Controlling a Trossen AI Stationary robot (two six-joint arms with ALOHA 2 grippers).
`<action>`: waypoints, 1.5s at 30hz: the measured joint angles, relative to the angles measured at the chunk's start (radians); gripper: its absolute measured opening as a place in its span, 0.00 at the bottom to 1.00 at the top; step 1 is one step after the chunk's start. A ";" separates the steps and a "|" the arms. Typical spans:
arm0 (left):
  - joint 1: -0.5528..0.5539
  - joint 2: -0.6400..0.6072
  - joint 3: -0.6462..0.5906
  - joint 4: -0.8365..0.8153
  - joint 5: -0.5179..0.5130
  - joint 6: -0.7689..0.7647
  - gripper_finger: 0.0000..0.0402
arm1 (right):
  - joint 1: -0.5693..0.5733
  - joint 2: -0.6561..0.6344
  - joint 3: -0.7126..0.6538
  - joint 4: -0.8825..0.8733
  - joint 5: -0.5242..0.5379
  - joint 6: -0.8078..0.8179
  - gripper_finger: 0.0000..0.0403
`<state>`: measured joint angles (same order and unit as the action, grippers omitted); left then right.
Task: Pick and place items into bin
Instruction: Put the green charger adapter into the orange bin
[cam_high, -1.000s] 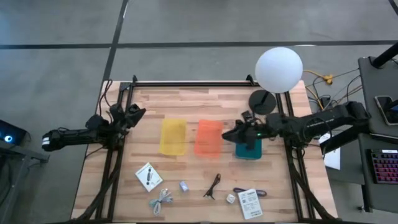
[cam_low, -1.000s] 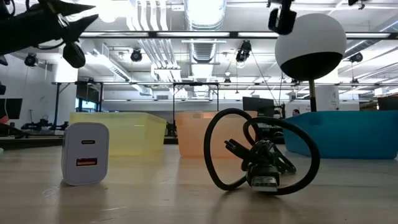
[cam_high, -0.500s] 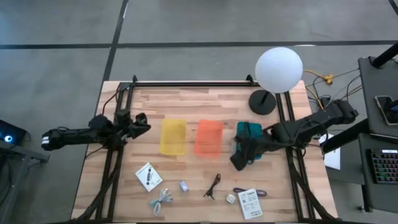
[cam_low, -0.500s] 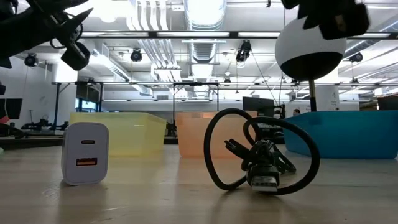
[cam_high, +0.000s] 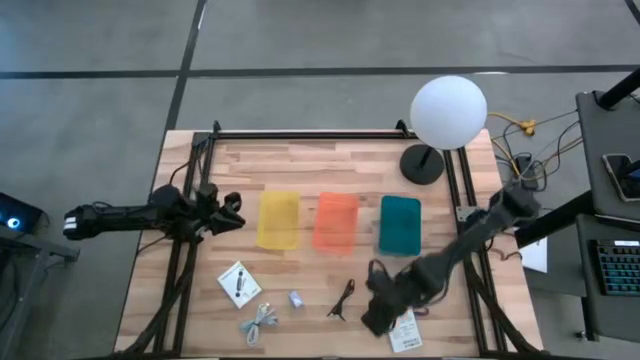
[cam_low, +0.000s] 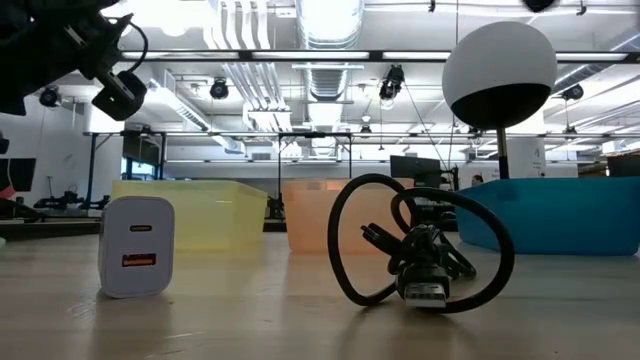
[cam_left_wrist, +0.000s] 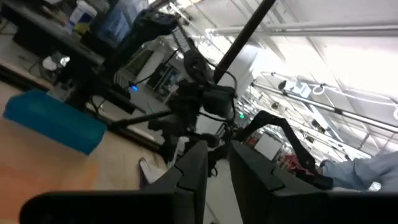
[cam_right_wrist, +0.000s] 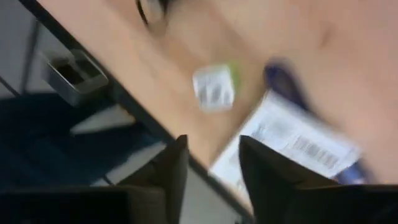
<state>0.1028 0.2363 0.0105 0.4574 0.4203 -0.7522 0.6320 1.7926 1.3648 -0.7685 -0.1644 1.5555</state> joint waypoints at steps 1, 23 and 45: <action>0.000 0.006 -0.002 -0.006 0.007 0.000 0.13 | 0.012 0.033 0.025 0.000 -0.011 0.010 0.41; 0.000 0.107 -0.002 -0.057 -0.010 0.030 0.13 | 0.121 0.368 0.463 -0.472 0.329 -0.272 0.62; 0.000 0.147 -0.002 -0.056 -0.053 0.031 0.13 | 0.123 0.369 0.377 -0.338 0.374 -0.214 0.62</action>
<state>0.1028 0.3836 0.0086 0.4015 0.3672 -0.7212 0.7551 2.1620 1.7418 -1.1064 0.2094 1.3415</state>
